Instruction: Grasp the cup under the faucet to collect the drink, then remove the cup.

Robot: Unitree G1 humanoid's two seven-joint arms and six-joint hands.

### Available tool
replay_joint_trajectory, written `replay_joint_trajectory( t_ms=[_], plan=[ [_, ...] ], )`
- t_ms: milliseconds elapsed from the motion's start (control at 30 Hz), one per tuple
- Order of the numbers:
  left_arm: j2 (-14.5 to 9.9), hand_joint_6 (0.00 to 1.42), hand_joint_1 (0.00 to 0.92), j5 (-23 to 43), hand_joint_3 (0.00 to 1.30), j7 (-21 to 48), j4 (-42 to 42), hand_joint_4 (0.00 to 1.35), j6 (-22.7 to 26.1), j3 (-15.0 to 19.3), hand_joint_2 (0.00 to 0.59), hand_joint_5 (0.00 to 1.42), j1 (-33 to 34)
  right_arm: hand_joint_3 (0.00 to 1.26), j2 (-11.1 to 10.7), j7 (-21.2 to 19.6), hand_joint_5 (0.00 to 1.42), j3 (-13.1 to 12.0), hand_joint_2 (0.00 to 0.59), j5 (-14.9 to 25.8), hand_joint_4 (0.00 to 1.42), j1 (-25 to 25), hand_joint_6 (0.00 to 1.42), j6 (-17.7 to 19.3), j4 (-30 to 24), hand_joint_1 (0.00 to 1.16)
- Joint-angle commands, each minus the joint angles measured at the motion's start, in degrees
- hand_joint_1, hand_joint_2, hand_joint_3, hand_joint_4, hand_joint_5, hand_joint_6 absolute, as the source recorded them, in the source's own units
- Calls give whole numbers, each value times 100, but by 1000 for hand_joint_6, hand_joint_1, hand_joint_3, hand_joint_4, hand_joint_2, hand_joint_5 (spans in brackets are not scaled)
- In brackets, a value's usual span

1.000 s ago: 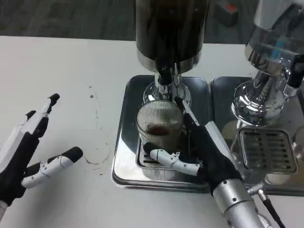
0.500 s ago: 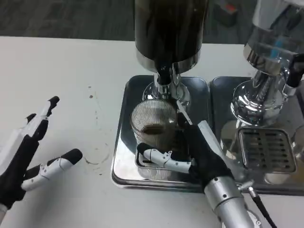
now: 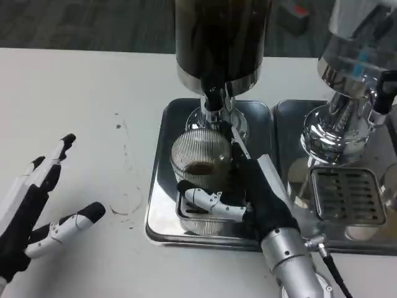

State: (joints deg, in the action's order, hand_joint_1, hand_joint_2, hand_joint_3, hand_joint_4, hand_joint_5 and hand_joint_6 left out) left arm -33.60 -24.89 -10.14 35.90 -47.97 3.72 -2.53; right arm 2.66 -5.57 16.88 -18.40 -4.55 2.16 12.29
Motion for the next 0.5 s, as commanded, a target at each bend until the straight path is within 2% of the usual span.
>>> replay_joint_trajectory(
  t_ms=[33, 233, 500],
  plan=[
    [-86, 0, 0, 133, 0, -22, -91, 0, 10, 57, 110, 70, -101, 0, 49, 44, 41, 8, 174, 82, 0, 26, 122, -25, 166, 834],
    [-68, 0, 0, 209, 0, -31, -153, 0, 22, 60, 114, 71, -141, 0, 40, 93, 79, 51, 174, 65, 1, -2, 156, -39, 209, 834],
    [-51, 0, 0, 310, 0, -10, -223, 0, 20, 94, 115, 77, -231, 16, 78, 39, 185, 46, 182, 75, 168, 50, 256, -83, 209, 861]
  ],
)
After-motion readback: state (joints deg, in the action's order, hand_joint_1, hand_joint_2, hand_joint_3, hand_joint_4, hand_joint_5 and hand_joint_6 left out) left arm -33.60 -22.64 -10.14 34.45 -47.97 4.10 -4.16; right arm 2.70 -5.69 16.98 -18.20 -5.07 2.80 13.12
